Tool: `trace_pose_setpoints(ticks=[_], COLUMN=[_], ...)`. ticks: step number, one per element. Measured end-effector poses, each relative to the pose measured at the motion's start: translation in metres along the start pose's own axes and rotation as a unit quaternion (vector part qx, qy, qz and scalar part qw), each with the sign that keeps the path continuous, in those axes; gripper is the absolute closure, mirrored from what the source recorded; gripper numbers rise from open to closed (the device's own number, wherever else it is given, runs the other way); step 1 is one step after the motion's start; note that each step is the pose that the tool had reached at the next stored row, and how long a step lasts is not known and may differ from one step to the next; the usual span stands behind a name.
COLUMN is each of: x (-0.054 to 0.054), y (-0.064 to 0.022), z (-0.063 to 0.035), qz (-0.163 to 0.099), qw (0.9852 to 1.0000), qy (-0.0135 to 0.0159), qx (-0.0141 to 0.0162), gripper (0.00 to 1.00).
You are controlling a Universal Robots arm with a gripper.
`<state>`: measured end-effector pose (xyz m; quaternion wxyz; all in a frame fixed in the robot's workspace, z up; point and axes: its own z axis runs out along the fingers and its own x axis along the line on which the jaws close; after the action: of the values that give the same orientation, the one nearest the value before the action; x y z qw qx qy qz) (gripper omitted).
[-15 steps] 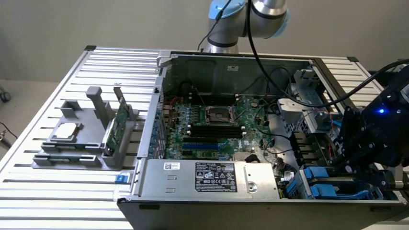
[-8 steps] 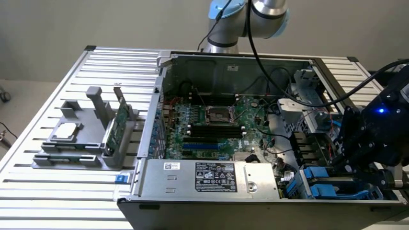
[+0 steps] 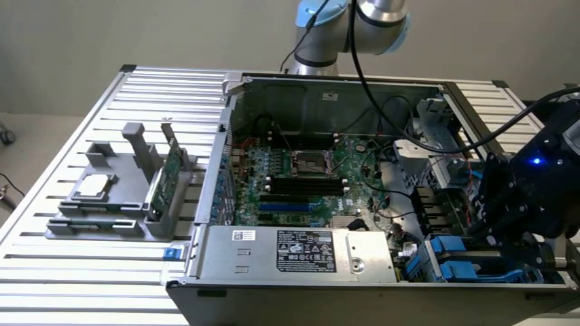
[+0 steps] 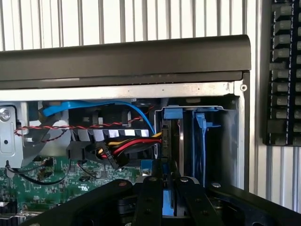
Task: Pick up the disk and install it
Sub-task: 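Insert the second disk wire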
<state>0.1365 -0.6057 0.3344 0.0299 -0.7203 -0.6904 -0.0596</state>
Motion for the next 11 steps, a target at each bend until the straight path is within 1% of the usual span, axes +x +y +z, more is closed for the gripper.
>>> trace_pose_setpoints(ticks=[6,7,9,10,11], x=[0.000,0.000,0.000,0.001,0.001], y=[-0.0001,-0.0001,0.0000,0.0001,0.0003], z=[0.0006,0.0009,-0.0027,-0.0062,-0.0096], qz=[0.000,0.000,0.000,0.000,0.000], qw=[1.0000,1.0000,1.0000,1.0000,1.0000], qy=[0.0020,0.0028,0.0030,0.0030,0.0031], qx=[0.0001,0.0001,0.0003,0.0005,0.0008], gripper=[0.84,0.82,0.82,0.75,0.75])
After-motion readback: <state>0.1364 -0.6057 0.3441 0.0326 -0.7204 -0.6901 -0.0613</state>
